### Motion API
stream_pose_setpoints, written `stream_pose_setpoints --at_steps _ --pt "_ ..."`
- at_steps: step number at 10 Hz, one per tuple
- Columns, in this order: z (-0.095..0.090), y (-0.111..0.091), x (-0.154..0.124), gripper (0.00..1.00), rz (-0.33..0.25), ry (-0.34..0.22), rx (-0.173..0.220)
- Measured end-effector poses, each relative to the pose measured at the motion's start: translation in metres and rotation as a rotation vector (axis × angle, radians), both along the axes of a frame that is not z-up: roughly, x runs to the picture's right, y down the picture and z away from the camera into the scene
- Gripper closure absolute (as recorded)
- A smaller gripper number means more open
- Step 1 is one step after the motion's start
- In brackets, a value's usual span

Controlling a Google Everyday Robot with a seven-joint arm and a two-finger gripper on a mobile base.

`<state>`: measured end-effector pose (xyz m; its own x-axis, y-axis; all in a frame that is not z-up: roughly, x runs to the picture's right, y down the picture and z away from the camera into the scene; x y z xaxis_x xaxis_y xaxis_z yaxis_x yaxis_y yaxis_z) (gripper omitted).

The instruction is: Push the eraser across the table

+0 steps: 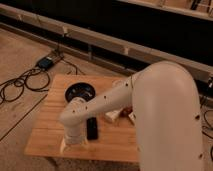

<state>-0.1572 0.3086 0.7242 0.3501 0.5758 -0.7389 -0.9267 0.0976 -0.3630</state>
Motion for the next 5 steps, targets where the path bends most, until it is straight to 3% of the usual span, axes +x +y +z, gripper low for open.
stream_pose_setpoints --at_steps 5 --pt "0.021 -0.007 0.009 0.25 0.022 0.016 0.008"
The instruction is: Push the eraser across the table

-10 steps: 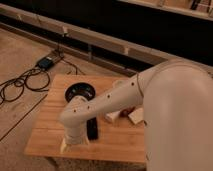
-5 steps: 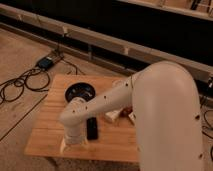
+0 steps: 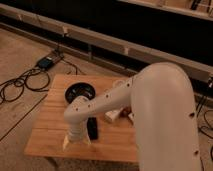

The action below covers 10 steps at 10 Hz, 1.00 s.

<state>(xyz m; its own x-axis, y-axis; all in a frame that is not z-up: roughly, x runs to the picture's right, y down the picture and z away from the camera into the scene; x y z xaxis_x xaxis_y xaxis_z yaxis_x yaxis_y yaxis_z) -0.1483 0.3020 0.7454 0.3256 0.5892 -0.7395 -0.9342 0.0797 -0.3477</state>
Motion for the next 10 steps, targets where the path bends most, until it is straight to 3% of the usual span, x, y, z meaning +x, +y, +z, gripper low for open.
stream_pose_setpoints --at_steps 3,10 --pt "0.009 -0.001 0.005 0.25 0.001 0.006 0.000" --pt "0.038 -0.025 0.004 0.25 0.018 -0.005 0.049"
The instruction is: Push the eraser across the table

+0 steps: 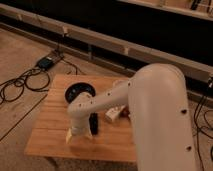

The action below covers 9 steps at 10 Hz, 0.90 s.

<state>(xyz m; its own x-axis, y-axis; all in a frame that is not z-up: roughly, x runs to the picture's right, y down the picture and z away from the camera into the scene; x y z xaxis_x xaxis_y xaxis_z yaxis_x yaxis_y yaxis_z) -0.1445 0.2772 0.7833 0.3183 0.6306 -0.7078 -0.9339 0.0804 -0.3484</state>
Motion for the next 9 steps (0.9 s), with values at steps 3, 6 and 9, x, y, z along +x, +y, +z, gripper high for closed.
stream_pose_setpoints --at_steps 3,6,9 --pt "0.017 -0.015 0.000 0.25 0.013 -0.006 0.030" --pt "0.037 -0.031 0.004 0.25 0.015 -0.011 0.068" --pt "0.055 -0.048 0.005 0.25 0.017 -0.021 0.102"
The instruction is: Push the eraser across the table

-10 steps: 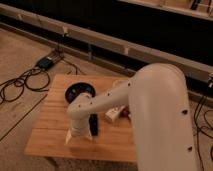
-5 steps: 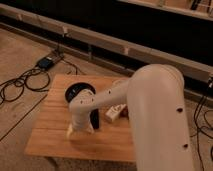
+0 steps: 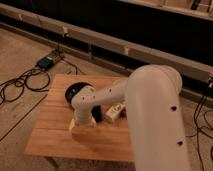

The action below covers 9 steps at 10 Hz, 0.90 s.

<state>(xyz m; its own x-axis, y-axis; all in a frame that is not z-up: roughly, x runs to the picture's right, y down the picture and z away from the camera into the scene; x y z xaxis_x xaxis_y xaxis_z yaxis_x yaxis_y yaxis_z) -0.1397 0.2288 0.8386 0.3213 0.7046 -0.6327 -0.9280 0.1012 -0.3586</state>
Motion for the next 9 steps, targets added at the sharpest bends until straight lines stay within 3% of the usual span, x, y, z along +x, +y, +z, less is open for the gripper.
stream_pose_setpoints --at_steps 9 --pt "0.035 -0.045 -0.004 0.25 -0.040 -0.047 0.085"
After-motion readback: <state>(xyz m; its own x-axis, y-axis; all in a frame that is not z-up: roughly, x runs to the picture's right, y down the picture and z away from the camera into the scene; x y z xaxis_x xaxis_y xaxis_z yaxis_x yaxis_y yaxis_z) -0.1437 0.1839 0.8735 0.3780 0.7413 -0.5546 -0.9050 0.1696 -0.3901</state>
